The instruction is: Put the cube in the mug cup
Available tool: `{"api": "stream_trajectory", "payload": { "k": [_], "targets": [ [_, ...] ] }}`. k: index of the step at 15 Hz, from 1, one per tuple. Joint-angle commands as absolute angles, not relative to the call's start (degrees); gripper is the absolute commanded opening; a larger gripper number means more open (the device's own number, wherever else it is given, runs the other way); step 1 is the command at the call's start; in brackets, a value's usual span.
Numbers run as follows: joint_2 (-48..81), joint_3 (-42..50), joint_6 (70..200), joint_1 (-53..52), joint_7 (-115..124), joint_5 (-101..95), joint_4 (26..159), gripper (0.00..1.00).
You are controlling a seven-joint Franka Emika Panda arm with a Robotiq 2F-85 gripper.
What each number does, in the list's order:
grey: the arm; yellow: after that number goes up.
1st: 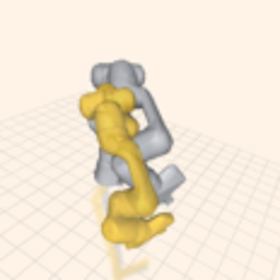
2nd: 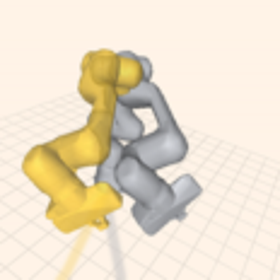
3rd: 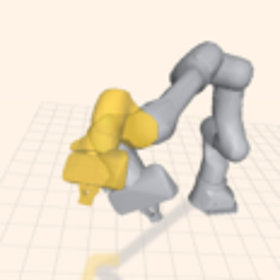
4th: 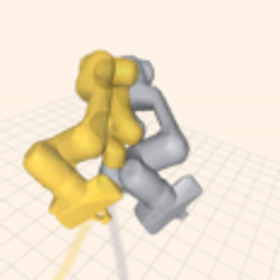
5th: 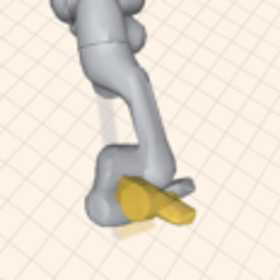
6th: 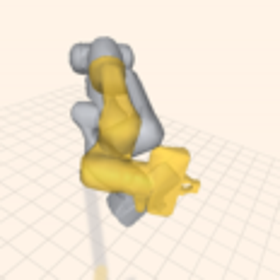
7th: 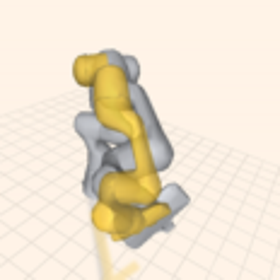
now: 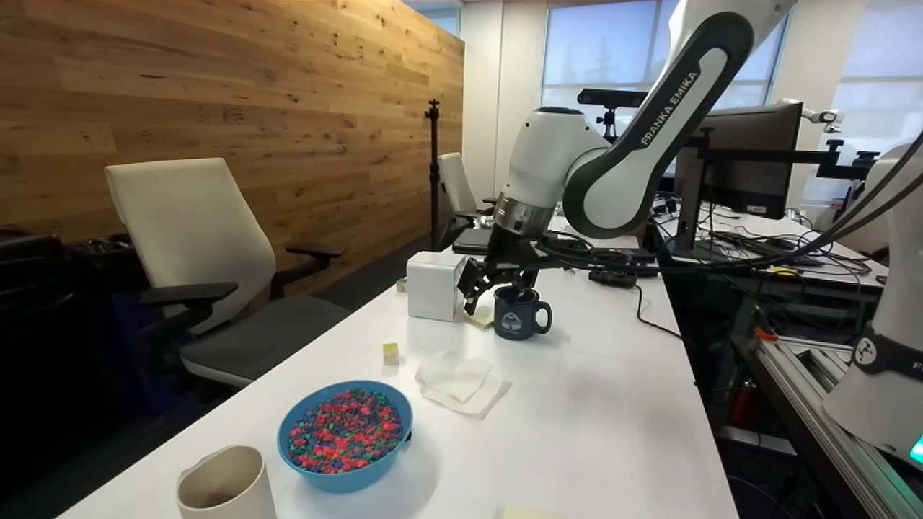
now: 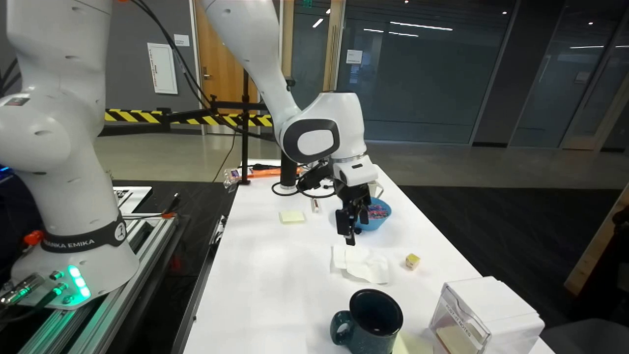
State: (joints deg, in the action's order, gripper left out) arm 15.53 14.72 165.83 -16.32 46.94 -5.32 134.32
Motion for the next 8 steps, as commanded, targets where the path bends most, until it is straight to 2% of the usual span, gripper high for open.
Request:
{"api": "stream_trajectory", "payload": {
  "k": [1, 8],
  "targets": [
    [12.8, 11.4, 164.6, -12.6, 41.3, -5.4, 135.9, 1.0],
    [12.0, 8.8, 162.4, -10.2, 32.2, -4.8, 135.7, 1.0]
  ]
}}
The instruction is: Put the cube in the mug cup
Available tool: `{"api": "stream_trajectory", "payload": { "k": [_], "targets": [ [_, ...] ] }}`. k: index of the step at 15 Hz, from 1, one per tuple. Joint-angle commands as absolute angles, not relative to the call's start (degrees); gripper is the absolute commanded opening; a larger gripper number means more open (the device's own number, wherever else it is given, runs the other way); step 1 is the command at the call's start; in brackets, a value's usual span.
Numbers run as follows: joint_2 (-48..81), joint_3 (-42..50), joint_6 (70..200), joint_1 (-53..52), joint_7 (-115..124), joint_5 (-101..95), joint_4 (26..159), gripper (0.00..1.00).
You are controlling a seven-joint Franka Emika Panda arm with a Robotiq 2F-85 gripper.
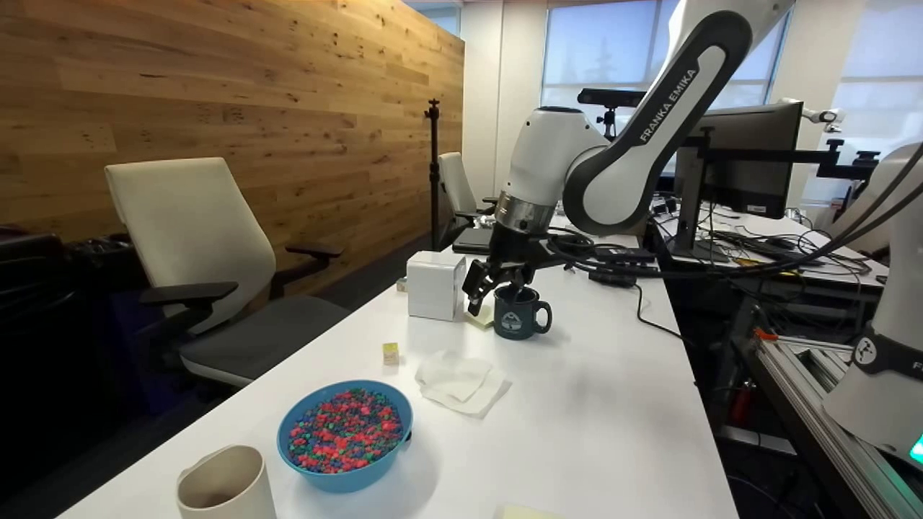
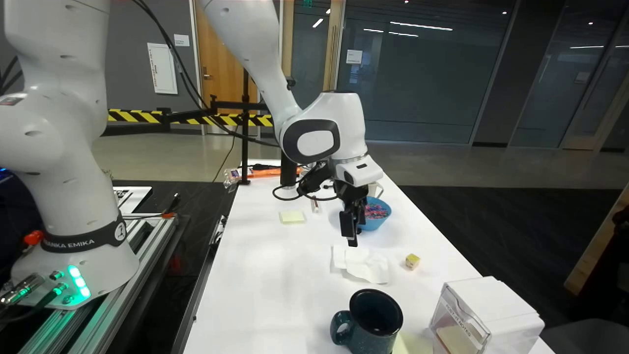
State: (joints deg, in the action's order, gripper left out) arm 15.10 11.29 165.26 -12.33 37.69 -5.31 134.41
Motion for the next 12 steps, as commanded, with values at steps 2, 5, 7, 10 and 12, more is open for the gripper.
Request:
{"api": "stream_trajectory", "payload": {
  "k": [2, 5, 7, 10, 12],
  "targets": [
    [11.6, 6.9, 161.3, -9.1, 27.5, -4.0, 135.8, 1.0],
    [11.1, 5.5, 160.6, -8.3, 23.5, -3.9, 135.8, 1.0],
    [10.7, 4.9, 160.1, -8.0, 22.1, -4.0, 135.8, 1.0],
    [10.4, 4.2, 159.8, -7.5, 20.4, -4.0, 135.8, 1.0],
    [10.3, 4.0, 159.7, -7.1, 19.4, -4.0, 135.9, 1.0]
  ]
}}
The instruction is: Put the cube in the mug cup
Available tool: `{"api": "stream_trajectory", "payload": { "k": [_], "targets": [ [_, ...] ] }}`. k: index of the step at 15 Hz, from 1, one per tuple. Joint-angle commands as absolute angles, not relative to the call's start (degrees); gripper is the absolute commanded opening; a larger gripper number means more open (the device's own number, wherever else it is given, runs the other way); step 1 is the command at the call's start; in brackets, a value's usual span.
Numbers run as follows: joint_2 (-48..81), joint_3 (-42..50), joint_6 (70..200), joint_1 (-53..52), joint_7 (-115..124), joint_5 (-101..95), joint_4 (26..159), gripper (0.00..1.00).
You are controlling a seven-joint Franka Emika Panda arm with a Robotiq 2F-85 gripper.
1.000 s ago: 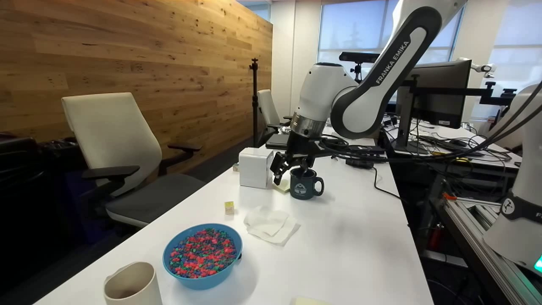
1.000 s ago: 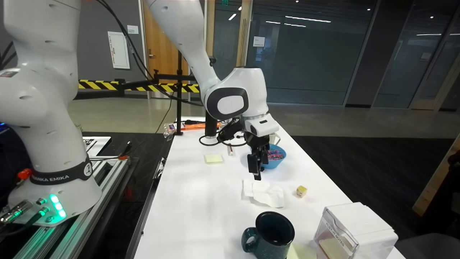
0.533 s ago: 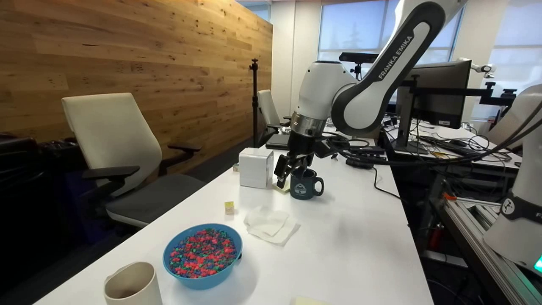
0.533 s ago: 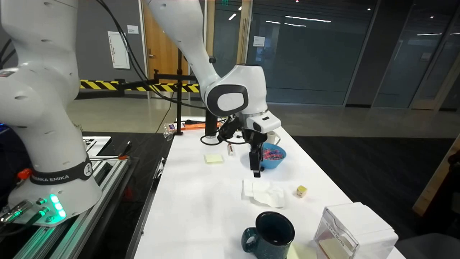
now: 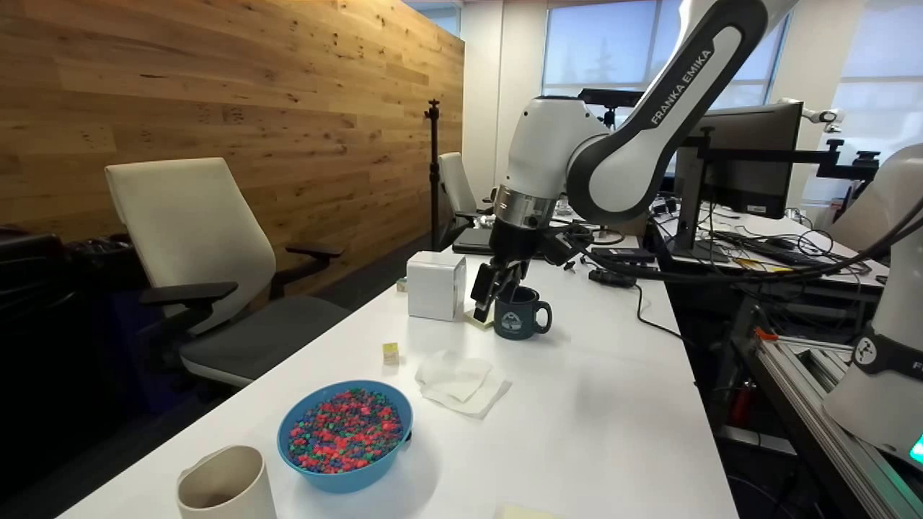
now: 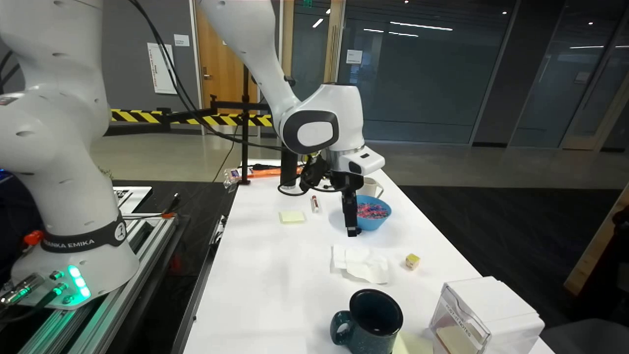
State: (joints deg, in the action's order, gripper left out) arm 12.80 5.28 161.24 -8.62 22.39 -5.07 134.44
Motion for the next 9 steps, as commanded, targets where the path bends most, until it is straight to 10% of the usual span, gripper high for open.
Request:
{"api": "stream_trajectory", "payload": {
  "k": [1, 9],
  "targets": [
    [10.2, 3.9, 159.7, -6.9, 19.1, -4.0, 135.9, 1.0],
    [9.7, 3.4, 159.6, -6.0, 17.5, -3.7, 136.1, 1.0]
  ]
}}
